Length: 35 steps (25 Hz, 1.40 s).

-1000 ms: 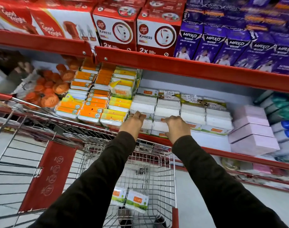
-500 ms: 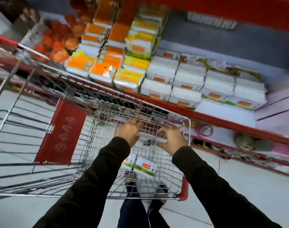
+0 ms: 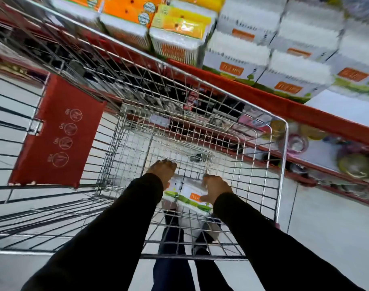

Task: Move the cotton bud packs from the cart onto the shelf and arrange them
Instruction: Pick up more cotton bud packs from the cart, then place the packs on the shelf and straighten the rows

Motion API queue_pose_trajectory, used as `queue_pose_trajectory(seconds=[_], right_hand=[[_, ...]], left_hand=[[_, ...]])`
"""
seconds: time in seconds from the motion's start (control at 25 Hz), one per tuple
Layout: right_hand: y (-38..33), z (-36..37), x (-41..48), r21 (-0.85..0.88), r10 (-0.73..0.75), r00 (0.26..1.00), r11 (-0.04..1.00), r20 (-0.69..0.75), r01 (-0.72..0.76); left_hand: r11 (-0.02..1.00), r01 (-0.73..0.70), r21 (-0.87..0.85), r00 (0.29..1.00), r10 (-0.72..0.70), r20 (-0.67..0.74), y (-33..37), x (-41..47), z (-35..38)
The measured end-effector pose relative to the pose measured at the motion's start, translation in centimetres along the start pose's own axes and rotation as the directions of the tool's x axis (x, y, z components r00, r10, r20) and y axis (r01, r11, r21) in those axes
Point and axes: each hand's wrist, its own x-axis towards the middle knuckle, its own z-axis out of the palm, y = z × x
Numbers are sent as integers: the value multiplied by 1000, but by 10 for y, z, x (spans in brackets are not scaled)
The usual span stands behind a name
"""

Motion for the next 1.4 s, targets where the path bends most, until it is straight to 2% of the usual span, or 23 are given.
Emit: queue_pose_trajectory(seconds=[0.08,0.16,0.4,0.56,0.68,0.8,0.88,0.96,1.12,1.24,1.4], right_hand=[[1,-6,-8,43,10,1000,999,-14,-10],[0,-17,-19,47,27,998,999,-59,-24],[-8,-78,-86,-69,2,965,997,-263,-21],[-5,-132,-161,-33,-17,903,999,-430,3],[9,-161,-218,-35,-30,841,999,-540,13],[40,-189,-269,14,35,754,999,-656,-34],[68,-208,-295,44,91,693,995,-716,-86],[100,-227,-312,75,147,639,987,-755,-139],[151,-260,-321,112,237,558,962,-795,-249],[177,-282,-309,107,255,532,950,-807,-293],[196,-297,-281,77,237,559,952,-795,-295]], left_hand=[[997,-2,-72,999,5,46,-3,-12,-5],[995,17,-102,1000,-14,24,-3,-27,-13],[975,120,-187,954,-165,-250,9,-98,-75],[978,167,-122,907,-201,-370,32,-160,-133],[986,114,-121,870,-158,-467,57,-196,-168],[995,34,-90,830,-79,-552,99,-219,-202],[997,-41,-57,773,-5,-635,132,-225,-227],[994,-107,-20,718,63,-694,164,-222,-252],[982,-178,62,658,166,-735,219,-197,-301],[980,-172,97,641,186,-744,249,-169,-329],[986,-84,142,648,163,-744,267,-132,-349]])
